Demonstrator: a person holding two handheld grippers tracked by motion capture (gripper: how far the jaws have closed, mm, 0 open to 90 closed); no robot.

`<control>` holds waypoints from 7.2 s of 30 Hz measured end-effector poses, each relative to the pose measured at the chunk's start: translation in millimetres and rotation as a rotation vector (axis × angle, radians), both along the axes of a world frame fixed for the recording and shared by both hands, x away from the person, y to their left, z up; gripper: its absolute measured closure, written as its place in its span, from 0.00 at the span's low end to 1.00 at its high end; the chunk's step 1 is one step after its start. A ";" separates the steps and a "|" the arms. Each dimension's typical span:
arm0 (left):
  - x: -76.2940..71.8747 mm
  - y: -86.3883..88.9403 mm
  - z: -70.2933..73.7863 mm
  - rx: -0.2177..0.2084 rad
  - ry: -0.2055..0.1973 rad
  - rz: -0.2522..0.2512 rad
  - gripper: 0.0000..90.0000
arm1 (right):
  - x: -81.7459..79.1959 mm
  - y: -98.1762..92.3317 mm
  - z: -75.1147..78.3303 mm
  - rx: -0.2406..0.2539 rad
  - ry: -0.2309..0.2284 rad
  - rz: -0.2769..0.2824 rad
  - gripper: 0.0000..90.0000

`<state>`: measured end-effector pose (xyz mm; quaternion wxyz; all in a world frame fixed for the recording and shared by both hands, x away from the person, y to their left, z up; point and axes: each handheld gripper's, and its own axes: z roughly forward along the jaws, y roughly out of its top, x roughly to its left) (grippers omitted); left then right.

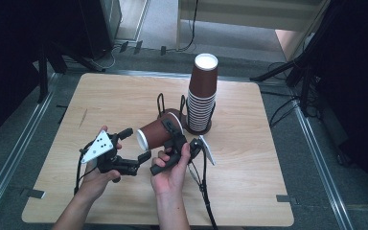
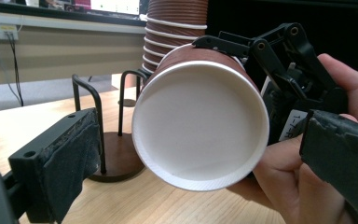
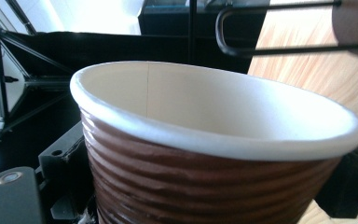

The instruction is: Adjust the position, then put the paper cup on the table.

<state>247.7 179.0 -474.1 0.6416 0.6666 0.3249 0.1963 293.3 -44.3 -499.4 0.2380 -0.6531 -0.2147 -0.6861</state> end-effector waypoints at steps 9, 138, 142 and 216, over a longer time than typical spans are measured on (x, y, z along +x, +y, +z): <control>-0.3 4.5 1.9 0.001 0.040 -0.019 0.00 | -2.0 -4.2 5.4 -0.150 -0.075 -0.083 0.14; 17.9 122.8 -73.1 0.118 0.251 0.387 0.00 | 27.6 -136.2 -7.8 -1.515 -0.530 -0.473 0.12; 17.8 122.5 -75.2 0.113 0.251 0.390 0.00 | 32.4 -138.5 -11.3 -1.532 -0.537 -0.463 0.13; 18.2 122.9 -76.3 0.096 0.263 0.375 0.00 | 43.1 -174.2 -28.4 -1.521 -0.306 -0.293 0.00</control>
